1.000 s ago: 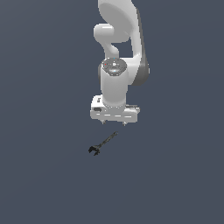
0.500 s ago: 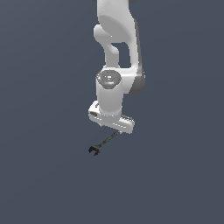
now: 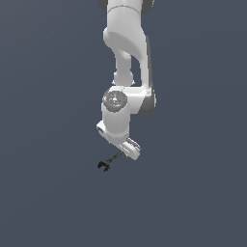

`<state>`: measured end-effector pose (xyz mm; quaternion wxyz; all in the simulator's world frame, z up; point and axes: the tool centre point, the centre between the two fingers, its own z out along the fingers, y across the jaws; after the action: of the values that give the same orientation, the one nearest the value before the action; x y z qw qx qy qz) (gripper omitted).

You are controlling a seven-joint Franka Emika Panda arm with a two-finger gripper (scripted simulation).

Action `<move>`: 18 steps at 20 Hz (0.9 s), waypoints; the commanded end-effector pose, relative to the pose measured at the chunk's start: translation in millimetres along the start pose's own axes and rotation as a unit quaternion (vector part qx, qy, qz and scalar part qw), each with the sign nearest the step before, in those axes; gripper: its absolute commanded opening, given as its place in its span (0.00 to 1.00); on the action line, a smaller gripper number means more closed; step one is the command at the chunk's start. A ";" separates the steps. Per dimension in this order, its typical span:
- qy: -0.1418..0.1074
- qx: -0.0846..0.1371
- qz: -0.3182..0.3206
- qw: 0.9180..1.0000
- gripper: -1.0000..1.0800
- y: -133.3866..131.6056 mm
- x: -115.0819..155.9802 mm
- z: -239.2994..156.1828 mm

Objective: Pick up the object and move it to a goal position.

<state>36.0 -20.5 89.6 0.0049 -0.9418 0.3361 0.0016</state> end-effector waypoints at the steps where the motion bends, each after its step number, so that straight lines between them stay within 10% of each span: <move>1: 0.001 -0.001 0.035 0.999 0.96 1.3 4.8 8.1; 18: 0.003 -0.004 0.132 0.991 0.96 6.0 17.2 31.4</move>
<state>45.4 -35.7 57.9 -0.0001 -0.8895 0.4570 0.0004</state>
